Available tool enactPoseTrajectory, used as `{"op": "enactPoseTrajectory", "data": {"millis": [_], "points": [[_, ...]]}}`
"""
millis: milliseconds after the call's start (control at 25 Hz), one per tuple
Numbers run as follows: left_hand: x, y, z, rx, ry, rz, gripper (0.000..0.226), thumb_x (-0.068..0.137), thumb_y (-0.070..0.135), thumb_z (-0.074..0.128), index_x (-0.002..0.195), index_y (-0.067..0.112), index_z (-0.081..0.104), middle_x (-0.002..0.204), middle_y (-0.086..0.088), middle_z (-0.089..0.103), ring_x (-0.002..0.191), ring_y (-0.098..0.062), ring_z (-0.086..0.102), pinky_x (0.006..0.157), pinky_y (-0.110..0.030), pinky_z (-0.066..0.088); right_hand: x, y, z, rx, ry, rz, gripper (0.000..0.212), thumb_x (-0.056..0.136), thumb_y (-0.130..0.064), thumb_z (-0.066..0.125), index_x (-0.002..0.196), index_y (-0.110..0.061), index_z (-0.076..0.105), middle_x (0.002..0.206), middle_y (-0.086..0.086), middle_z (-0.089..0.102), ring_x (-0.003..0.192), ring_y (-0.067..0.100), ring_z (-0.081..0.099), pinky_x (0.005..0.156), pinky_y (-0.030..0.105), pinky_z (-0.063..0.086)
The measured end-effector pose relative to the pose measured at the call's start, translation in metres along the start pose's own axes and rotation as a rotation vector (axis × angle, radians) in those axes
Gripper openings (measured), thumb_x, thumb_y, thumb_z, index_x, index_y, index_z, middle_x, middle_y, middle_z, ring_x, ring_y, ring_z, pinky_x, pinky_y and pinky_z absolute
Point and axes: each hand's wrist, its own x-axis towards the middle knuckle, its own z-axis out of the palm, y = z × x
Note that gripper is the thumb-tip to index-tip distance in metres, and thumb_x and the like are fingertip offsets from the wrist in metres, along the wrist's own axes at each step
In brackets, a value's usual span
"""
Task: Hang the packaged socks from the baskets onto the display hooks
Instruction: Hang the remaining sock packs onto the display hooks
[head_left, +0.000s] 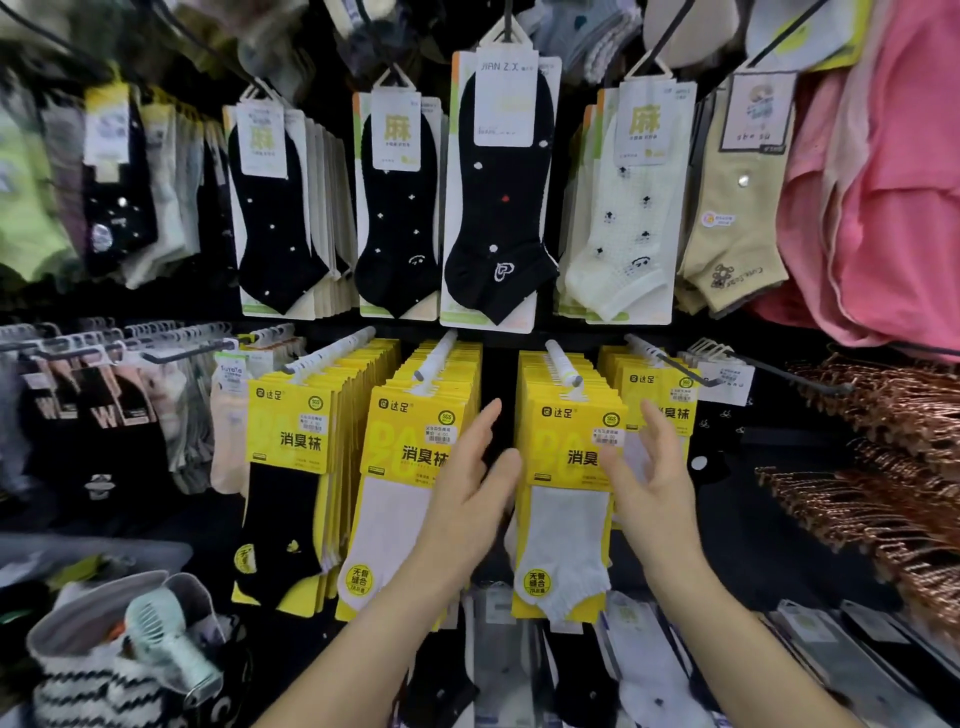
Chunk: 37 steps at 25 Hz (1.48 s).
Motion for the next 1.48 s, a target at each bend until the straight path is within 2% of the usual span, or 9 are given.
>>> {"op": "enactPoseTrajectory", "data": {"millis": [80, 200, 280, 360, 440, 640, 840, 1240, 1480], "points": [[-0.004, 0.004, -0.029, 0.073, 0.143, 0.080, 0.034, 0.092, 0.029, 0.051, 0.118, 0.051, 0.048, 0.126, 0.034, 0.047, 0.122, 0.013, 0.041, 0.096, -0.010, 0.038, -0.017, -0.002, 0.014, -0.037, -0.075, -0.007, 0.049, 0.092, -0.019, 0.056, 0.131, -0.040, 0.036, 0.136, -0.018, 0.037, 0.127, -0.001, 0.034, 0.094, 0.006, 0.030], [0.007, -0.016, -0.071, 0.170, 0.350, 0.064, 0.045, 0.093, 0.017, 0.053, 0.135, 0.028, 0.042, 0.137, 0.012, 0.045, 0.129, -0.005, 0.040, 0.107, -0.029, 0.035, -0.031, 0.000, 0.054, -0.088, -0.292, 0.108, 0.052, 0.092, -0.020, 0.055, 0.138, -0.031, 0.034, 0.143, -0.008, 0.038, 0.130, 0.005, 0.035, 0.101, 0.021, 0.032], [0.018, -0.029, -0.085, 0.203, 0.327, -0.069, 0.053, 0.092, 0.018, 0.056, 0.140, 0.020, 0.034, 0.137, 0.009, 0.040, 0.126, -0.005, 0.040, 0.105, -0.022, 0.035, -0.025, -0.003, 0.083, -0.037, -0.348, 0.226, 0.060, 0.093, -0.019, 0.055, 0.145, -0.021, 0.026, 0.149, -0.004, 0.033, 0.135, 0.011, 0.033, 0.103, 0.025, 0.033], [0.024, -0.042, -0.088, 0.118, 0.229, -0.175, 0.039, 0.092, 0.019, 0.056, 0.128, 0.024, 0.043, 0.119, 0.013, 0.052, 0.107, 0.001, 0.051, 0.085, -0.006, 0.042, -0.015, -0.007, 0.107, 0.010, -0.367, 0.305, 0.065, 0.092, -0.022, 0.057, 0.147, -0.023, 0.022, 0.139, -0.014, 0.043, 0.125, 0.007, 0.044, 0.098, 0.024, 0.039], [0.028, -0.052, -0.086, -0.006, 0.150, -0.260, 0.025, 0.093, 0.023, 0.055, 0.117, 0.027, 0.054, 0.110, 0.013, 0.063, 0.100, 0.000, 0.058, 0.073, -0.010, 0.045, -0.012, -0.006, 0.128, 0.056, -0.391, 0.326, 0.065, 0.090, -0.021, 0.057, 0.146, -0.028, 0.024, 0.123, -0.016, 0.053, 0.109, 0.003, 0.052, 0.090, 0.023, 0.044], [0.032, -0.066, -0.088, -0.145, 0.168, -0.352, 0.025, 0.092, 0.033, 0.052, 0.116, 0.028, 0.058, 0.097, 0.014, 0.071, 0.089, -0.001, 0.066, 0.066, -0.015, 0.049, -0.012, 0.010, 0.141, 0.150, -0.364, 0.361, 0.065, 0.092, -0.018, 0.058, 0.145, -0.027, 0.022, 0.134, -0.001, 0.052, 0.118, 0.014, 0.052, 0.101, 0.034, 0.043], [0.027, -0.074, -0.084, -0.251, 0.151, -0.546, 0.054, 0.087, 0.051, 0.052, 0.127, 0.015, 0.054, 0.120, -0.009, 0.064, 0.110, -0.027, 0.061, 0.101, -0.048, 0.043, -0.022, 0.015, 0.141, 0.189, -0.371, 0.432, 0.063, 0.090, -0.032, 0.058, 0.144, -0.022, 0.026, 0.132, 0.003, 0.055, 0.117, 0.018, 0.055, 0.102, 0.041, 0.044], [0.013, -0.081, -0.082, -0.271, 0.105, -0.520, 0.036, 0.094, 0.044, 0.043, 0.103, 0.022, 0.070, 0.098, 0.000, 0.074, 0.090, -0.017, 0.070, 0.075, -0.032, 0.051, -0.035, 0.022, 0.137, 0.194, -0.376, 0.439, 0.056, 0.092, -0.017, 0.056, 0.141, -0.022, 0.031, 0.131, 0.007, 0.055, 0.117, 0.022, 0.055, 0.100, 0.046, 0.046], [-0.018, -0.058, -0.084, 0.026, 0.161, -0.483, 0.057, 0.081, 0.055, 0.041, 0.124, 0.019, 0.054, 0.122, 0.000, 0.061, 0.113, -0.020, 0.055, 0.102, -0.043, 0.040, -0.050, 0.039, 0.105, 0.066, -0.451, 0.453, 0.081, 0.088, -0.029, 0.062, 0.150, -0.021, 0.011, 0.151, -0.001, 0.031, 0.137, 0.017, 0.032, 0.113, 0.041, 0.030]]}}
